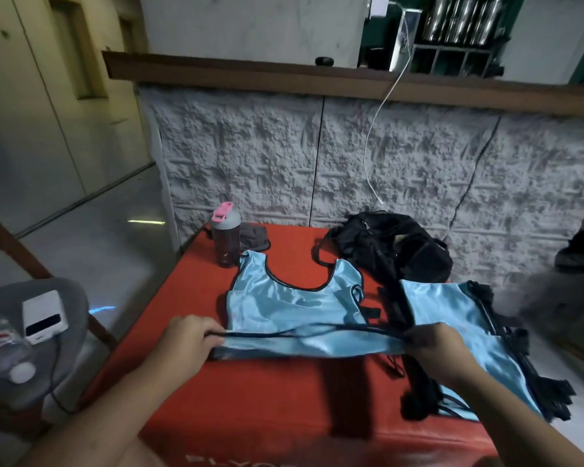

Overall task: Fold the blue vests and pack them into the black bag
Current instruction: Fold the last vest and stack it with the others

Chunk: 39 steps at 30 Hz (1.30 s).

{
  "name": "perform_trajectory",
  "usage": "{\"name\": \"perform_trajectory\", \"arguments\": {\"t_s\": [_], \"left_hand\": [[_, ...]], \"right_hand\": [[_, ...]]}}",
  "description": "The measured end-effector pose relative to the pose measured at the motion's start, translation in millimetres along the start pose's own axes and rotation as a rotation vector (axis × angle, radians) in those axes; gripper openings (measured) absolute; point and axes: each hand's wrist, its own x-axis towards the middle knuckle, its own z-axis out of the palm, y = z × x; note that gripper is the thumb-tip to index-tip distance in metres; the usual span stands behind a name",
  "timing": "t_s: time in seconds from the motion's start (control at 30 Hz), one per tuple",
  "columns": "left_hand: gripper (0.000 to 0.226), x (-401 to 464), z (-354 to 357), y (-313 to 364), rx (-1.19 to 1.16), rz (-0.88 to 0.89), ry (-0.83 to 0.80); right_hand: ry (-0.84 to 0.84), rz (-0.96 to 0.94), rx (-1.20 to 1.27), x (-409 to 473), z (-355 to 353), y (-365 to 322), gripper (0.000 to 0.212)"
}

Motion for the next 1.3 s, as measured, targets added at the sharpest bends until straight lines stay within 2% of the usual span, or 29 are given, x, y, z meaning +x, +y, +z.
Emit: {"name": "perform_trajectory", "arguments": {"t_s": [0.1,0.2,0.4,0.53,0.7,0.8,0.87,0.9,0.93,1.0,1.03,1.1,1.17,1.27,1.3], "left_hand": [[0.011,-6.4,-19.1,3.1,-0.025,-0.017,0.045],[0.012,-8.3,-37.3,14.3,-0.051,-0.029,0.061],[0.030,-12.0,-56.8,19.0,-0.229,-0.096,0.018],[0.030,-16.8,-72.1,22.5,-0.194,-0.065,-0.009],[0.036,-19.1,-90.0,32.5,-0.092,0.000,-0.002],[0.032,-22.4,-101.2,47.8,-0.147,0.019,0.072],[0.026,-28.4,-106.1,58.0,-0.210,0.014,0.216],[0.024,-31.4,-107.1,61.2,-0.221,0.022,0.267],[0.027,-35.9,-107.9,64.0,-0.202,0.033,0.239],[0.034,-42.4,-107.7,66.5,-0.061,0.045,-0.002],[0.035,-42.2,-109.8,67.1,-0.009,0.028,-0.088],[0.027,-36.8,-119.5,69.2,-0.075,-0.014,-0.085],[0.019,-30.0,-130.6,75.3,-0.154,-0.027,-0.012],[0.023,-24.7,-138.9,83.1,-0.219,-0.058,-0.005],[0.024,-23.7,-139.0,84.0,-0.258,-0.083,-0.013]], "right_hand": [[0.075,0.001,0.015,-10.8,-10.9,0.2,0.019],[0.074,-0.010,0.020,-17.9,-17.1,-7.4,0.015],[0.067,-0.078,0.006,-32.7,-30.6,-21.1,0.030],[-0.016,-0.117,0.048,-42.6,-44.5,-24.3,0.043],[0.004,-0.107,0.091,-51.6,-60.7,-25.7,0.029],[0.118,-0.092,0.170,-56.4,-70.3,-34.3,0.030],[0.180,-0.080,0.252,-61.5,-80.4,-42.4,0.029],[0.160,-0.076,0.253,-65.1,-85.7,-47.2,0.028],[0.083,-0.088,0.221,-67.2,-89.9,-48.7,0.030],[-0.189,-0.100,0.037,-75.6,-99.5,-57.1,0.041],[-0.267,-0.084,-0.039,-77.6,-103.6,-59.6,0.043],[-0.238,-0.104,-0.104,-73.4,-110.7,-57.3,0.041],[-0.099,-0.137,-0.086,-67.0,-114.1,-52.7,0.028],[-0.022,-0.130,-0.014,-68.4,-119.0,-60.6,0.015],[-0.002,-0.128,0.030,-69.3,-119.6,-63.1,0.017]]}}
